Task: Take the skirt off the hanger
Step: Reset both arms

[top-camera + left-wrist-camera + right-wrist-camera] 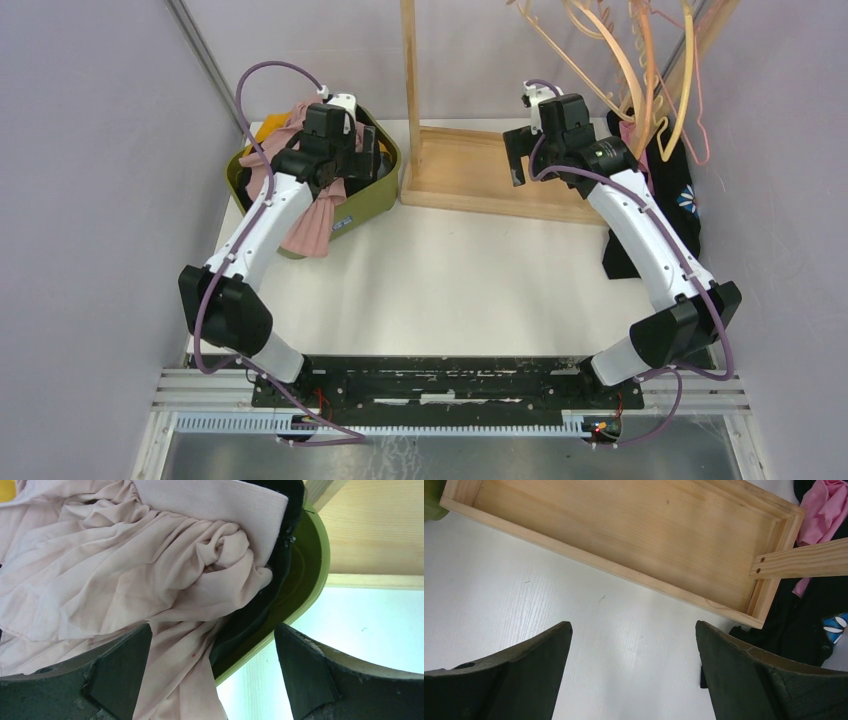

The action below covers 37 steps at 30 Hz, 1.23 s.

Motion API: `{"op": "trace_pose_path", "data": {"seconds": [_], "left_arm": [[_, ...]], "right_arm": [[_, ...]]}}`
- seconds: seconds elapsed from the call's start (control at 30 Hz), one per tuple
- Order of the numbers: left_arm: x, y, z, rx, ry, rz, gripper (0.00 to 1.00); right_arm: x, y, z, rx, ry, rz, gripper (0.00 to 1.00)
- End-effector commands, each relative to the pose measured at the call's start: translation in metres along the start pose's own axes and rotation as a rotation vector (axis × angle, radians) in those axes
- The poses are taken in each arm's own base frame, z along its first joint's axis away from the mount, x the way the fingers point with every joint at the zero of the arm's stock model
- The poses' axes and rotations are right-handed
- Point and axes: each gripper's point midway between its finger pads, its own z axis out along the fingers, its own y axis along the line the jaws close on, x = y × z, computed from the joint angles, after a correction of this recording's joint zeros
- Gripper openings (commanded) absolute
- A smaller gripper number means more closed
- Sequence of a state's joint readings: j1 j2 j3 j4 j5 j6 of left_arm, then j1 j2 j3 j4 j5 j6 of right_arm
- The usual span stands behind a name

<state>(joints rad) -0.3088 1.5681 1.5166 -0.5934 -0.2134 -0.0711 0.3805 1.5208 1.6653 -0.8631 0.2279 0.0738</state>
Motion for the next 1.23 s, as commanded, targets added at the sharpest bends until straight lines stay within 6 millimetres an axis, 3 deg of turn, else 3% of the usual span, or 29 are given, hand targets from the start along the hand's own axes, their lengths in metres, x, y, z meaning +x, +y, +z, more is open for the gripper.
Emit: {"op": "trace_pose_path", "data": {"seconds": [0.0, 0.13, 0.63, 1.2], "left_arm": [[-0.018, 0.013, -0.014, -0.067, -0.075, -0.098, 0.99], [-0.013, 0.018, -0.015, -0.096, -0.105, -0.148, 0.99], [-0.002, 0.036, -0.029, -0.172, -0.15, -0.142, 0.99], [-0.018, 0.043, -0.035, -0.216, -0.178, -0.183, 0.99]], "right_arm": [[-0.016, -0.004, -0.017, 0.008, -0.073, 0.034, 1.0], [-0.02, -0.012, -0.021, 0.042, -0.088, 0.021, 1.0], [-0.011, -0.003, -0.012, 0.007, -0.039, 0.009, 1.0], [-0.01, -0.007, -0.018, 0.016, -0.057, 0.002, 1.0]]}}
